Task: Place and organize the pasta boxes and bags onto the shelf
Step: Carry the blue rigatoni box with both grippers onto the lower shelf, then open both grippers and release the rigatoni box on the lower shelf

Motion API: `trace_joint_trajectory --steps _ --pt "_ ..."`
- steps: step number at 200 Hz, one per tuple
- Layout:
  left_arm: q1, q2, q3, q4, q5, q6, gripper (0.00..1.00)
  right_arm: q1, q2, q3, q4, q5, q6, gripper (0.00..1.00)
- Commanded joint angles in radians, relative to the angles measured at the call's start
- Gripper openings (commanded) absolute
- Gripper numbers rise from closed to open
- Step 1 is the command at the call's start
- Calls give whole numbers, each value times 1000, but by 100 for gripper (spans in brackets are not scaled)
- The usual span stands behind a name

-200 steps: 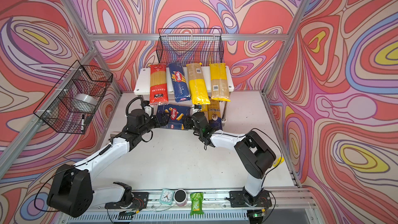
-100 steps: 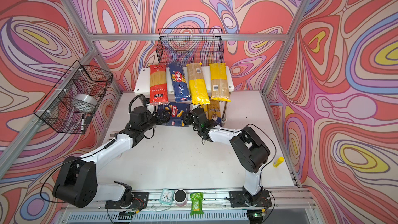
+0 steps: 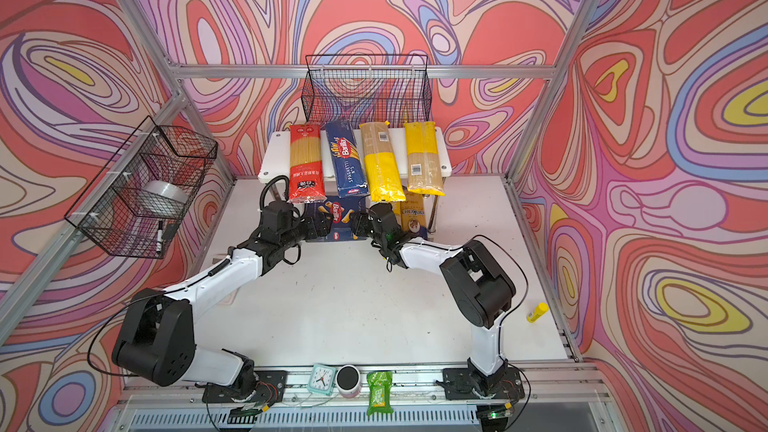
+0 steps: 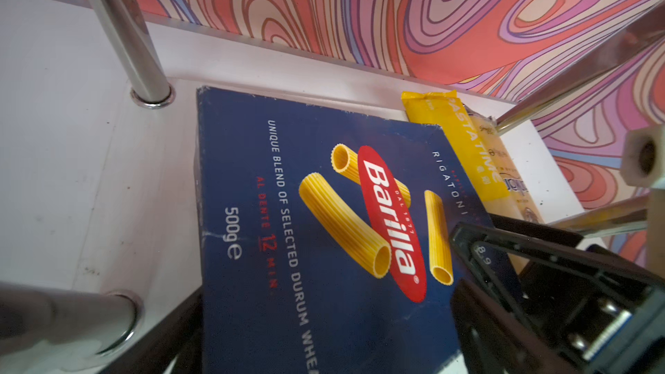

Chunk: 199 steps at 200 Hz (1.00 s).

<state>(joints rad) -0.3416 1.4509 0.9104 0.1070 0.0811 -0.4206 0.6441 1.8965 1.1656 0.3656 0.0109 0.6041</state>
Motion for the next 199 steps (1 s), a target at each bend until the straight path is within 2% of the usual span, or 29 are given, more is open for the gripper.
trace_joint_trajectory --steps 1,32,72,101,130,161,199 --pt "-29 -40 44 -52 -87 73 100 31 -37 22 26 -25 -19 59" --pt "-25 -53 54 -100 -176 101 100 22 -51 40 -16 3 -45 59" --pt "-17 -53 58 -126 -185 106 100 14 -69 40 -40 16 -58 61" --pt "-13 -104 33 -163 -194 85 100 14 -108 15 -58 5 -67 61" --pt "-10 -179 -10 -210 -150 50 100 14 -186 -41 -83 -17 -67 61" --pt "-12 -272 -85 -242 -114 15 100 20 -269 -138 -78 -119 -54 60" --pt "-11 -412 -178 -319 -86 6 100 98 -336 -192 -150 -157 -124 57"
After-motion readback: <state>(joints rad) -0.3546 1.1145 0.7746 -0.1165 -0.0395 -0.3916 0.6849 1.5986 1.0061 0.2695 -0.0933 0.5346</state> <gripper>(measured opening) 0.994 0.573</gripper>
